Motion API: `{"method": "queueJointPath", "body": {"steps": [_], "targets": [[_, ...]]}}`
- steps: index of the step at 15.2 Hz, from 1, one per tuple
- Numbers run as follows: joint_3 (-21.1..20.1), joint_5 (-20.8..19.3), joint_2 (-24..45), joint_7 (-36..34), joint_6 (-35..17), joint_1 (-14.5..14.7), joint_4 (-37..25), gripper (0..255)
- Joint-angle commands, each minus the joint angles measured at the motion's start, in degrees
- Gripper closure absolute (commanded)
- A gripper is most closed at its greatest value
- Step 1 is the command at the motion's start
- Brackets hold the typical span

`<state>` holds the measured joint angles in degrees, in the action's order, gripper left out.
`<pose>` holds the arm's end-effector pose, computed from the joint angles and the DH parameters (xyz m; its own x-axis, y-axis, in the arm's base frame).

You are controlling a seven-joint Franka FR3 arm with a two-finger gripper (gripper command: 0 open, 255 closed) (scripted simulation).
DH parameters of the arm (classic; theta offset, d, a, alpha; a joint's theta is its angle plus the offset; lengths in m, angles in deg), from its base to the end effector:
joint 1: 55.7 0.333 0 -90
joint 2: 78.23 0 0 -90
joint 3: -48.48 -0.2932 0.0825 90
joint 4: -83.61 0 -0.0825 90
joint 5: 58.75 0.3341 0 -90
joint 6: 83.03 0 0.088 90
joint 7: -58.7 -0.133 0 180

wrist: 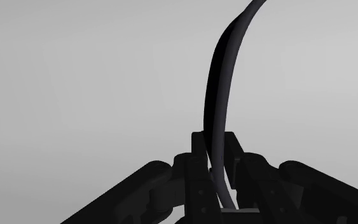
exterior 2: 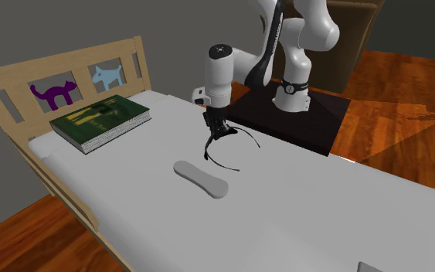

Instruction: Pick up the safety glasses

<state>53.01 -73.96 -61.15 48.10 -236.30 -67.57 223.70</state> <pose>0.4314 -0.1241 0.1745 0.9716 -0.2287 -0.0604 -0.2188 -0.9660 0.1378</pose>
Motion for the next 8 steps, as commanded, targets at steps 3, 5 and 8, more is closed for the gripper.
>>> {"method": "queueJointPath", "body": {"steps": [3,5,8], "targets": [[-0.3,0.7,-3.3,0.9,2.9,-0.2,0.4,255],[-0.5,1.1,-4.9,1.3,4.4,-0.2,0.5,255],[-0.7,1.6,-7.3,1.9,6.6,-0.3,0.6,255]]}}
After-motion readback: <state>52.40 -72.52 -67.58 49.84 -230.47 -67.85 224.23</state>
